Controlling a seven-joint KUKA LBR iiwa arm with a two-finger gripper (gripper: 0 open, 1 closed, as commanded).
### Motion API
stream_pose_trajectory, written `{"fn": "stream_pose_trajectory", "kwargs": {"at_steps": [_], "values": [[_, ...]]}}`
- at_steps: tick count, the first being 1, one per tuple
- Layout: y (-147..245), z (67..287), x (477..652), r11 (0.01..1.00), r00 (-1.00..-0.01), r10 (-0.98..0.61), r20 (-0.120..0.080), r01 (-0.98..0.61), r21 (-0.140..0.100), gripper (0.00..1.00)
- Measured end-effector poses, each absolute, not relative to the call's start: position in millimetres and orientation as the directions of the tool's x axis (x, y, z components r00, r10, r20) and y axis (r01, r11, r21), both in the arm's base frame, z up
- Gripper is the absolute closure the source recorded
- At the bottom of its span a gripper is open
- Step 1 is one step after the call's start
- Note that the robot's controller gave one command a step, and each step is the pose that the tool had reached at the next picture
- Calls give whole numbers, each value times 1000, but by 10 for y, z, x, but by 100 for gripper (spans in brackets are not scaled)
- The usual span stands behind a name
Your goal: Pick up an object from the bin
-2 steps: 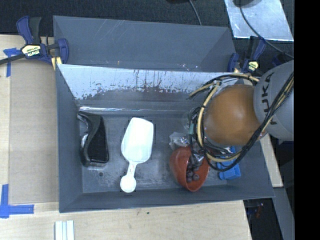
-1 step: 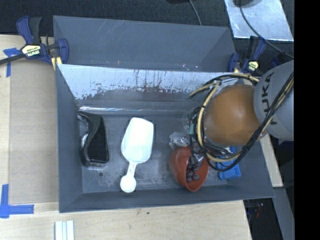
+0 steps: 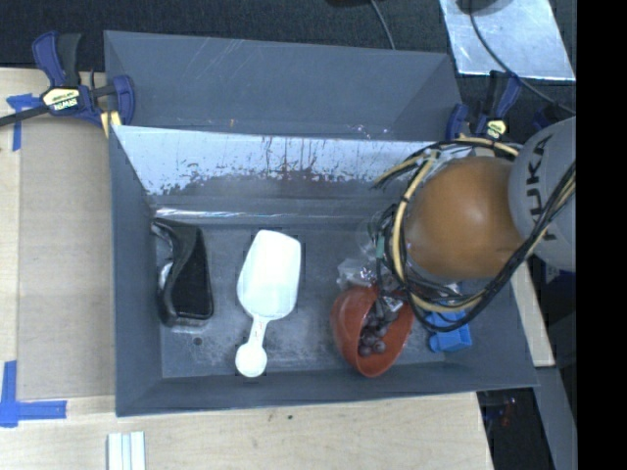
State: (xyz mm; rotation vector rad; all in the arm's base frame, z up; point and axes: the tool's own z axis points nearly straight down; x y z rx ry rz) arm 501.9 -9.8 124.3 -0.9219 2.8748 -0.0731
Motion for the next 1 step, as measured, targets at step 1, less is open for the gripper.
{"fn": "stream_pose_trajectory", "kwargs": {"at_steps": [1], "values": [[-26,1076,5059,809,-800,-587,-122,-579,-96,100]]}}
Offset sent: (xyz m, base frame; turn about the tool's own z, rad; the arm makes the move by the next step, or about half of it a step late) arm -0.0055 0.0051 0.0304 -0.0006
